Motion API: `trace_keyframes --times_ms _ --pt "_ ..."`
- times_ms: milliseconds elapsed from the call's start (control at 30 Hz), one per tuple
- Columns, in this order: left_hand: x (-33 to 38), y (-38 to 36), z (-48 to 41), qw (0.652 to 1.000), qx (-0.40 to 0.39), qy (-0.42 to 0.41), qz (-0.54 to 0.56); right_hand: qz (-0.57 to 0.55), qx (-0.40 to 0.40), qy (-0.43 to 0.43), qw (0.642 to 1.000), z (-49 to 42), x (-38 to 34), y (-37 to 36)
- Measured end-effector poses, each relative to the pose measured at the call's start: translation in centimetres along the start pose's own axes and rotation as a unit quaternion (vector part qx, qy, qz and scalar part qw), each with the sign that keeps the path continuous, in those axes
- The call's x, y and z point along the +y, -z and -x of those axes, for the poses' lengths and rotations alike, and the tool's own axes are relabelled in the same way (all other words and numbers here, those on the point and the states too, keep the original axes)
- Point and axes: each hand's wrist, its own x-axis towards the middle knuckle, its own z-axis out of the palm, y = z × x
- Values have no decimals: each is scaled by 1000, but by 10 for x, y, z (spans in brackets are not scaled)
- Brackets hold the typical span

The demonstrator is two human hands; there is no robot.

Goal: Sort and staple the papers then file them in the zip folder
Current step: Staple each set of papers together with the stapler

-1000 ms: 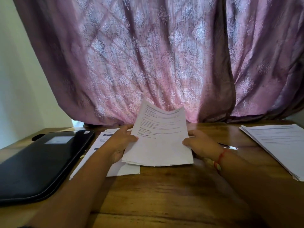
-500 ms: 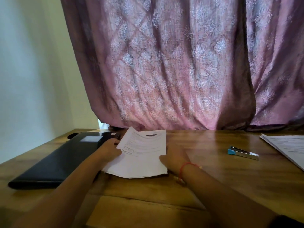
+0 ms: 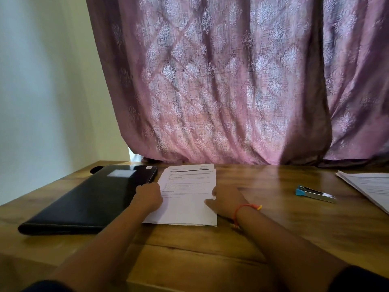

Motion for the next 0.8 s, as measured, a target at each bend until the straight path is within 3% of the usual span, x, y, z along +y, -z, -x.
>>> trace_keyframes --times_ms 133,233,300,633,800 --pt "17 1 2 995 88 -35 -41 1 56 24 998 4 12 17" --pt "44 2 4 967 214 -131 -54 110 130 21 985 12 33 37" --pt "71 6 8 951 250 -172 -60 207 179 29 962 15 53 48" --pt "257 10 22 861 314 -389 -95 324 241 4 915 50 174 113" --pt "356 10 36 818 319 -473 -69 319 267 -41 908 71 247 148"
